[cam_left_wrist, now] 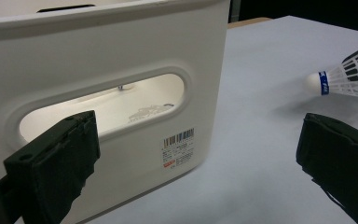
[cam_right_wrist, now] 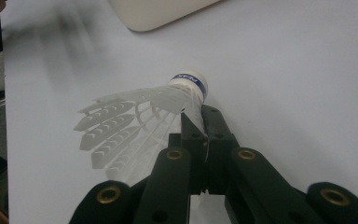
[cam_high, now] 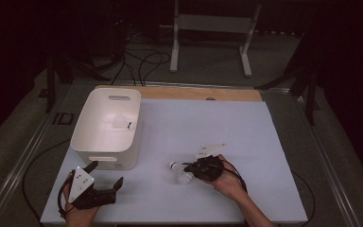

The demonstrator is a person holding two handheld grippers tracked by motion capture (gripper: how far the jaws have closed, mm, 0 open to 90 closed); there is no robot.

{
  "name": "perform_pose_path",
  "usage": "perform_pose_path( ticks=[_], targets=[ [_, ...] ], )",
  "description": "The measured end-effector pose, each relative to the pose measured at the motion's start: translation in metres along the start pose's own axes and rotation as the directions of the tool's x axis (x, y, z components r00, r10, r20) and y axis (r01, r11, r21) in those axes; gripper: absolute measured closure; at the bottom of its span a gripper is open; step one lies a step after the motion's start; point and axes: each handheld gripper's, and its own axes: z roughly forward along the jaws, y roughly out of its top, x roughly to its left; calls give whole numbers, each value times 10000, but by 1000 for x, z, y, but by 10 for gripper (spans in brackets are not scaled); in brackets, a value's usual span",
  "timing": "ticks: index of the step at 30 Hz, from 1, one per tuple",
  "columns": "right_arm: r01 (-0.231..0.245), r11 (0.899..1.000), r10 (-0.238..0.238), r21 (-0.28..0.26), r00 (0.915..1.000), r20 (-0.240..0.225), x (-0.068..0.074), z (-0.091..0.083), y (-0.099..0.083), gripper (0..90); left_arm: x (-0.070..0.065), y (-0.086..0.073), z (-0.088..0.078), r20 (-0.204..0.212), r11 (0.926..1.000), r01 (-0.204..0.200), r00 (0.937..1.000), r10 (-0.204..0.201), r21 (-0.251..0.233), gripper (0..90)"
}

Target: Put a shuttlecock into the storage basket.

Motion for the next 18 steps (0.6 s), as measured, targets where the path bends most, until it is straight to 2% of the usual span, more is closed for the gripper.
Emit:
perform_pose_path(
  ticks=[18],
  targets=[
    [172,9996,-170,-216,9998,62,0,-9,9,893,0,0,0,-16,10000,-10,10000,10,-2,0]
  ],
)
